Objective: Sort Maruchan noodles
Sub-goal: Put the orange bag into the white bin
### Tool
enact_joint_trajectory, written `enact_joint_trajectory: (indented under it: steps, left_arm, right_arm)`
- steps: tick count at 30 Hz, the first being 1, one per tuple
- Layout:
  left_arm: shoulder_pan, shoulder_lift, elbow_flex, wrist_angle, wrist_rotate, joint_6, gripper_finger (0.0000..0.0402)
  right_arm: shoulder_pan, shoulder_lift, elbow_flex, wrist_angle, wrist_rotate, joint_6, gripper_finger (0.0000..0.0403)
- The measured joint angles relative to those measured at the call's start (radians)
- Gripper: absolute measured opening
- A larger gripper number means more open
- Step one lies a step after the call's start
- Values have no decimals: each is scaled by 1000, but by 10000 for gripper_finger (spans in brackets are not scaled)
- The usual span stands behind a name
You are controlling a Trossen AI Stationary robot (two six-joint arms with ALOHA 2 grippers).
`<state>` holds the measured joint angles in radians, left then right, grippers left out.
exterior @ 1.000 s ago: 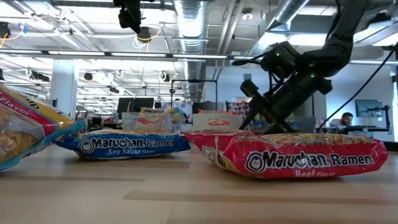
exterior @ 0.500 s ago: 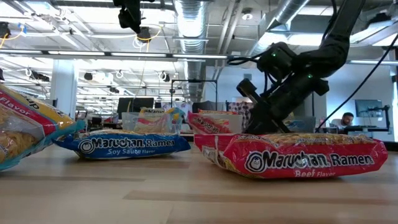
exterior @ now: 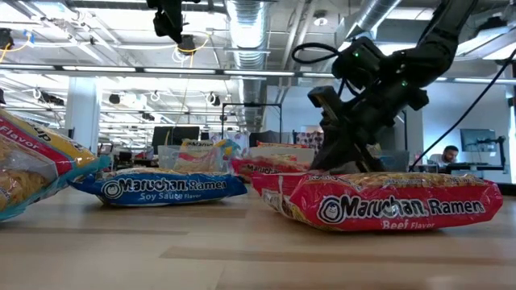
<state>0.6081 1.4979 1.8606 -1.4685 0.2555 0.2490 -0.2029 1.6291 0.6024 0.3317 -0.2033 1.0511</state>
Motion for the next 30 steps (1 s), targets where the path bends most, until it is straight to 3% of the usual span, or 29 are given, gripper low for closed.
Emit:
enact_joint_trajectory:
  steps: [9, 22, 30]
  left_arm:
    - [0, 0, 0, -10, -9, 0, 188]
    - [0, 0, 0, -39, -31, 9, 188]
    - [0, 0, 0, -39, -31, 9, 188]
  right_arm:
    - [-10, -5, 78, -91, 4, -239, 3]
    - [-62, -7, 299, -378, 7, -599, 2]
    - [-138, -7, 460, -526, 136, -773, 3]
